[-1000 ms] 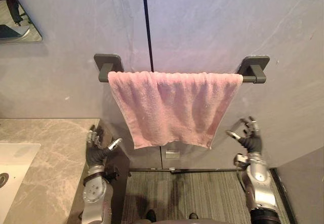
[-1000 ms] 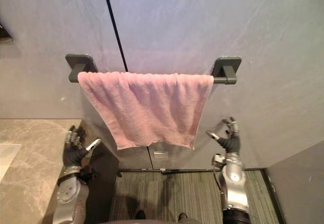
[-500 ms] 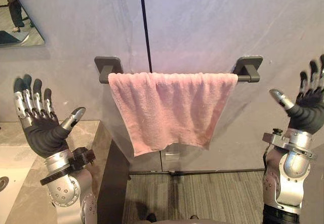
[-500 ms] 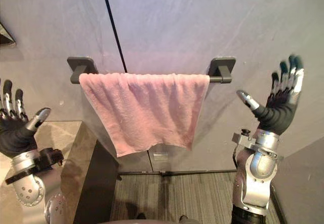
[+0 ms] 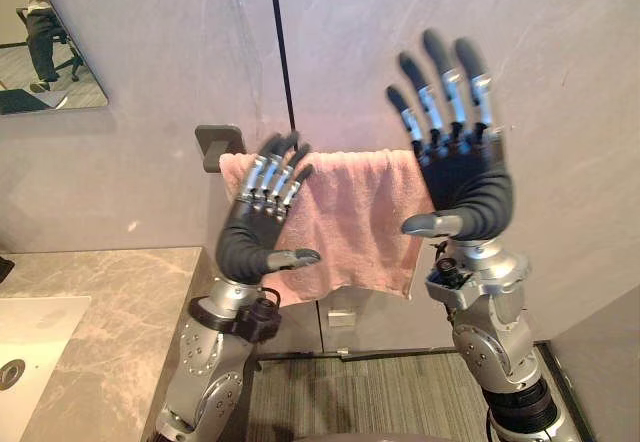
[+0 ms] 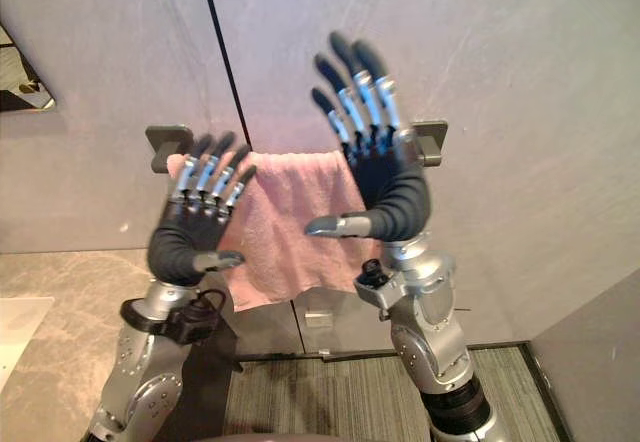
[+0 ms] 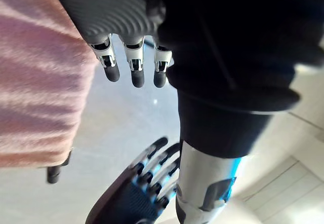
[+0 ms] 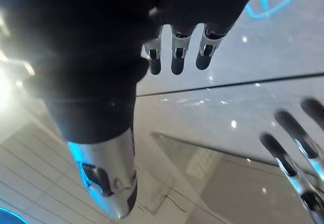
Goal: Organize washtable
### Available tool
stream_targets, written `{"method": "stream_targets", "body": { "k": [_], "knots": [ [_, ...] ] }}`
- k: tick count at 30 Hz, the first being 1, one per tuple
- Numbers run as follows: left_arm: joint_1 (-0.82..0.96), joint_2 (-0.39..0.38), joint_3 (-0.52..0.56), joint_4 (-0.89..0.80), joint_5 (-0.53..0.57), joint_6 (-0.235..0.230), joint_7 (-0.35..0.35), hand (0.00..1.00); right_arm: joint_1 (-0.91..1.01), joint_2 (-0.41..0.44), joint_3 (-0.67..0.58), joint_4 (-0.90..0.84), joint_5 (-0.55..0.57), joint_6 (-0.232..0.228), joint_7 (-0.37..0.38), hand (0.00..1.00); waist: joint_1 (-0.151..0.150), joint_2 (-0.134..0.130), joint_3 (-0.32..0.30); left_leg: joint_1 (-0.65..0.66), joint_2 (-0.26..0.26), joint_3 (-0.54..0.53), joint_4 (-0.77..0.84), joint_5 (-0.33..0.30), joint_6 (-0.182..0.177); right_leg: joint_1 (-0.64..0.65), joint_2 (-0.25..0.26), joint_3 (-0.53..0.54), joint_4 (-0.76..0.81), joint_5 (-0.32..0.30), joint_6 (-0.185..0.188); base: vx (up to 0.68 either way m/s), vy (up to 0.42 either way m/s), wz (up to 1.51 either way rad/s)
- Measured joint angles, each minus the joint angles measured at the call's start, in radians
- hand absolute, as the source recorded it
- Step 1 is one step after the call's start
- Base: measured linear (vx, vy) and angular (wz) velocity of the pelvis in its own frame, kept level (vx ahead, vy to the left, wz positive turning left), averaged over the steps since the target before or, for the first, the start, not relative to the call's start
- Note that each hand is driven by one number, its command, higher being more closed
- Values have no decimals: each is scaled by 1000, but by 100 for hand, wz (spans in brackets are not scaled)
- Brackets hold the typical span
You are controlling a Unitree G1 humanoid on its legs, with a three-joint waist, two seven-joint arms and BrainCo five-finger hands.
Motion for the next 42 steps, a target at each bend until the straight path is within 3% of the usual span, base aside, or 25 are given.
{"method": "stream_targets", "body": {
  "k": [4,13,20,26,33,39,42],
  "knots": [
    [-1,19,-41,47,1,12,-25,0,0,-64,85,70,17,33,54,0,0,-1,-2,-3,0,10,0,0,0,-10,2,8,5,0,0,-37,-25,-7],
    [2,89,-68,229,11,76,-20,0,1,-162,152,289,19,60,93,0,2,-1,-4,-12,-1,12,0,0,0,-19,4,12,4,1,0,-4,-7,0],
    [11,87,-68,289,68,113,-19,0,1,-177,217,418,-115,73,95,0,4,-1,-7,-27,0,11,0,1,0,-33,5,10,4,4,-2,-4,-5,0],
    [12,69,-68,360,139,132,-19,0,3,-161,224,496,-217,72,91,0,5,-7,-14,-40,3,0,0,1,0,-32,1,3,-5,4,-2,-3,-11,5],
    [23,30,-59,439,198,135,3,0,18,-82,204,585,-331,77,59,0,11,-20,-18,-52,2,-6,1,1,0,-35,-1,1,-12,6,-1,4,-5,2],
    [26,-41,-22,495,239,135,13,0,51,2,122,641,-382,79,32,0,27,-30,-12,-60,3,-6,0,1,0,-44,-1,2,-9,5,-1,-20,-22,0],
    [34,-78,31,500,242,121,29,0,63,41,44,688,-418,105,-19,0,29,-38,-10,-60,2,-7,0,1,0,-45,-1,2,-8,5,-1,0,0,0]
  ]
}}
